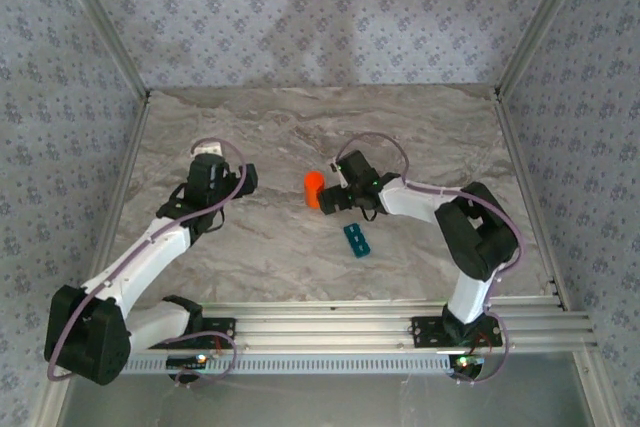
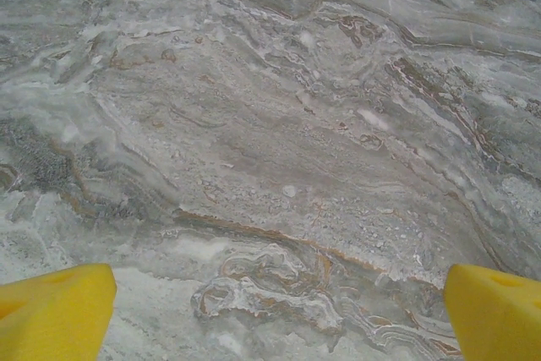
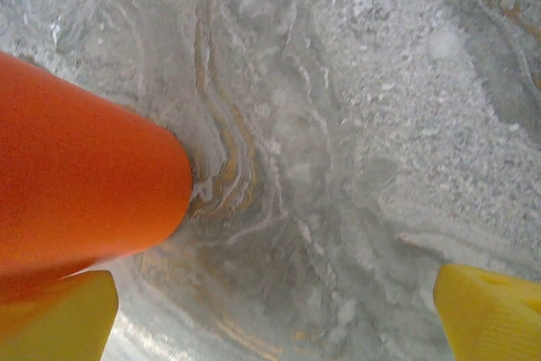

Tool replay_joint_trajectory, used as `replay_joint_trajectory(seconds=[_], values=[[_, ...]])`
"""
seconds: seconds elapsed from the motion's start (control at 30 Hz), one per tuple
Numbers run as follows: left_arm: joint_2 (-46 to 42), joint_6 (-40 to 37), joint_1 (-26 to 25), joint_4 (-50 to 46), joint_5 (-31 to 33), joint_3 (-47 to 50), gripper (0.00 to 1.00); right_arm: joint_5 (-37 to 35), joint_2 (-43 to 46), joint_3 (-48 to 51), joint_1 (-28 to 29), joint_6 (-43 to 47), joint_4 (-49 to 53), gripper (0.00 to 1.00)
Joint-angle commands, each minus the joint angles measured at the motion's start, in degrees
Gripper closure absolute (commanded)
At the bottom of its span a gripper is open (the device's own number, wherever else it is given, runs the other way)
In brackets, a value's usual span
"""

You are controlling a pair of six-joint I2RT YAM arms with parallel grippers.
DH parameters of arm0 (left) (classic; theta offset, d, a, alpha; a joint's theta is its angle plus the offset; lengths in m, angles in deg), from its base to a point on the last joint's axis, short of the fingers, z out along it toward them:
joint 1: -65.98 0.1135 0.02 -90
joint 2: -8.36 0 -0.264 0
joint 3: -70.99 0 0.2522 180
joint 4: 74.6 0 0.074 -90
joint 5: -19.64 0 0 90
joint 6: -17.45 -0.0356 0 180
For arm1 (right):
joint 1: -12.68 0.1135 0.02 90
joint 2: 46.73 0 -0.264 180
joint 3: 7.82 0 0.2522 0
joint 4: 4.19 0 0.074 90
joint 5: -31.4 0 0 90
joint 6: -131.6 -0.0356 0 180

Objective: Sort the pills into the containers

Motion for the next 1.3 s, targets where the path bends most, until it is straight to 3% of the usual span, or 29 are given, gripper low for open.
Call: replay_joint_trajectory(seconds=[0.0, 0.2, 0.53, 0.93, 1.27], values=[[-2.1, -0.4, -0.5, -0.7, 1.3, 1.1, 0.01, 2.3, -0.9, -2.3, -0.3, -0.9, -0.7, 0.03], [-4.6, 1.0, -0.9, -0.9, 2.4, 3.0, 0.01, 2.8, 7.1, 3.1, -0.9, -2.3, 0.5, 0.03], [-5.3, 11.1, -4.4, -6.0, 8.7, 2.9, 0.01, 2.8, 19.3, 13.6, -1.2, -6.3, 8.8, 0.04], [-4.9, 16.0, -13.4, -3.5, 11.1, 5.2, 0.01, 2.1, 19.4, 18.7, 3.9, -7.7, 9.5, 0.11], [-4.5, 16.8, -14.1, -2.9, 10.7, 5.2, 0.01, -3.8, 17.9, 17.5, 7.8, -7.6, 13.2, 0.17]])
